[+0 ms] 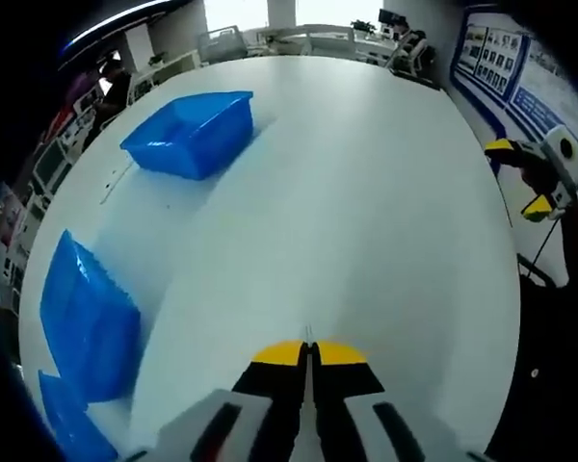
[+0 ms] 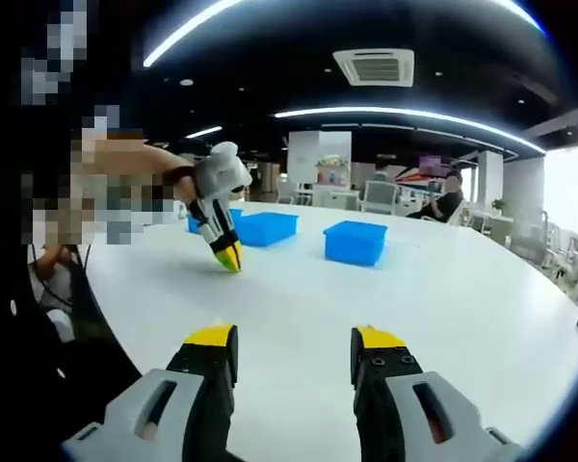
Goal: Pick up the resistors one by one and place each resistor into its matching bin, sorting the parts by color and model until every resistor is separated into the correct bin for its type
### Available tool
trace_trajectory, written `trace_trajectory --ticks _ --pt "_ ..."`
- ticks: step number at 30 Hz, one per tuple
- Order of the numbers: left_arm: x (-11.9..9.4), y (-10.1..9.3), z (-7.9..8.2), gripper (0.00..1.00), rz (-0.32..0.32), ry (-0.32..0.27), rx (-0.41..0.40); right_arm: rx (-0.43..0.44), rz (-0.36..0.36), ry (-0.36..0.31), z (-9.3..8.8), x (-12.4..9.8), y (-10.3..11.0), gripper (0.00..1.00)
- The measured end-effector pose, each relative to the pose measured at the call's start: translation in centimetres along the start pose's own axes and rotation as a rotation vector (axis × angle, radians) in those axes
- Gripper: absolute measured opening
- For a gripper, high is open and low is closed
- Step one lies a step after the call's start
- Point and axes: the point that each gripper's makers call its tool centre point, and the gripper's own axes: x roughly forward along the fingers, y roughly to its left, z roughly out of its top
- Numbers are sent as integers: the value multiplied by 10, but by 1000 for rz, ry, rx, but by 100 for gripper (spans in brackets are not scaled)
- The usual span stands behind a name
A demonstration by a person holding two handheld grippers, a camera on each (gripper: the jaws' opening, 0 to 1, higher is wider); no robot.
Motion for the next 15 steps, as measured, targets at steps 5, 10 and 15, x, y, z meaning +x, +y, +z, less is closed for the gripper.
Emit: trace_trajectory --ticks 5,10,15 --pt "0 1 -1 5 -21 -15 -38 -1 6 1 0 1 2 48" --pt "0 0 -1 5 -23 -46 -50 -1 5 3 0 1 2 48" --pt "-15 -5 16 5 -58 -201 -121 -8 5 1 4 1 3 48"
